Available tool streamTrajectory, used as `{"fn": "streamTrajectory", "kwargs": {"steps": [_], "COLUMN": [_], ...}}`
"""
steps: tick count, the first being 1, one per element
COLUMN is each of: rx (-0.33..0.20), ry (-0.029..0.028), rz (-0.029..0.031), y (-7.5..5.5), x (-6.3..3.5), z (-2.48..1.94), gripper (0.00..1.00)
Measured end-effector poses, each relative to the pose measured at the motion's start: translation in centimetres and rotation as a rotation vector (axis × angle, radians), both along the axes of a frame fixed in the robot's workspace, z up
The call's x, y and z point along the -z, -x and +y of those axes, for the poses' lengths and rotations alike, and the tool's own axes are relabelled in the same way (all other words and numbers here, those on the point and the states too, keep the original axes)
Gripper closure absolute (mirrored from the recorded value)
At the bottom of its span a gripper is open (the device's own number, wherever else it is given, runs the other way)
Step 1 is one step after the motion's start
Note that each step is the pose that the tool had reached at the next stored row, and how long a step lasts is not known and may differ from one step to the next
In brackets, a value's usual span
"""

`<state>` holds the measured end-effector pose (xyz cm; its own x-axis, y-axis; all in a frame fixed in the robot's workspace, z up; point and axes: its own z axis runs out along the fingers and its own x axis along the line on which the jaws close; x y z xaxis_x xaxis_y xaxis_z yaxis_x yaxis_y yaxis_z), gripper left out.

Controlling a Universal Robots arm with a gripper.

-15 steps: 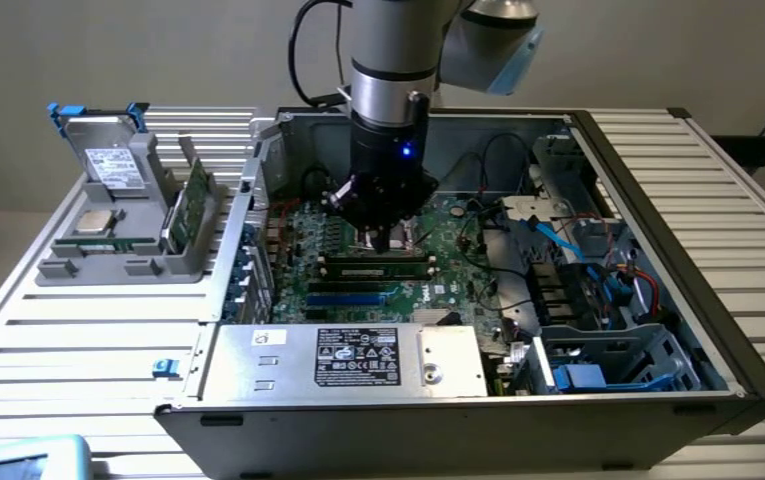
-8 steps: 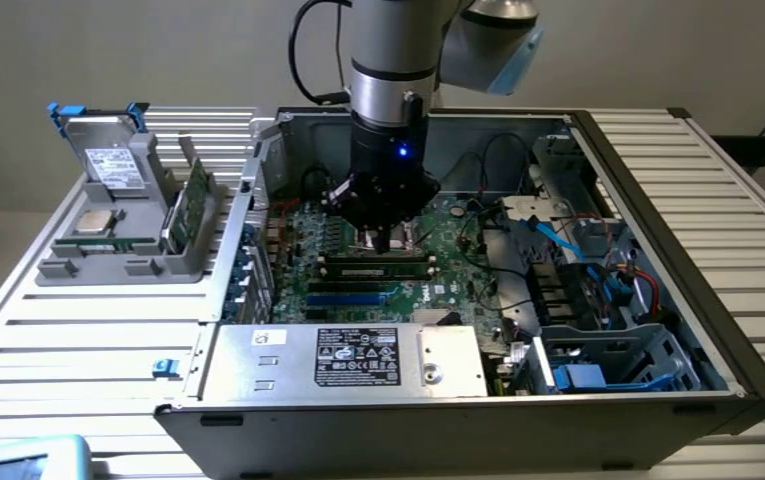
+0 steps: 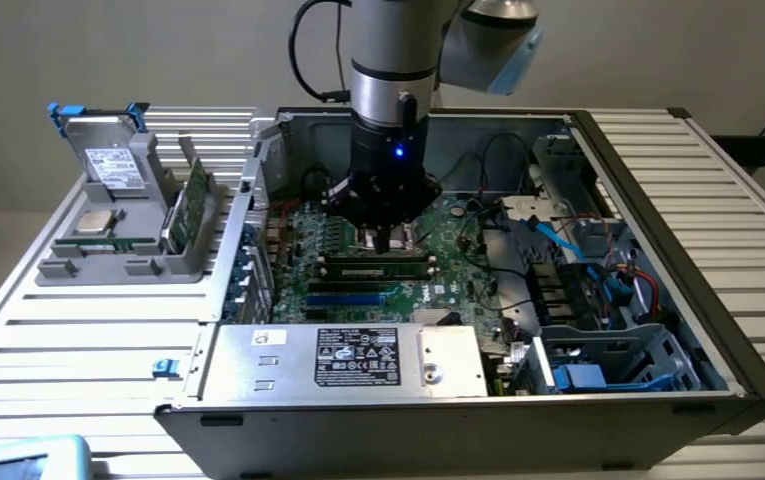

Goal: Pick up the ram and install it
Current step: 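Press down the ram until it locks into place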

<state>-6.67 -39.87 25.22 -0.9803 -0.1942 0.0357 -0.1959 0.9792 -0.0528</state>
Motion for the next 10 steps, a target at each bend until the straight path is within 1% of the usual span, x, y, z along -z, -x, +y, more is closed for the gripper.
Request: {"fn": "streamTrajectory", "kwargs": {"steps": [7,9,10], "rx": [0.096,0.123,0.134], "ry": [0.0,0.0002,0.0012], "rz": [-0.0074,-0.0088,-0.0091], "y": [0.0,0.0,0.01], "x": [0.0,0.0,0.0], "z": [0.0,0.0,0.0], "gripper": [0.89,0.89,0.89]}}
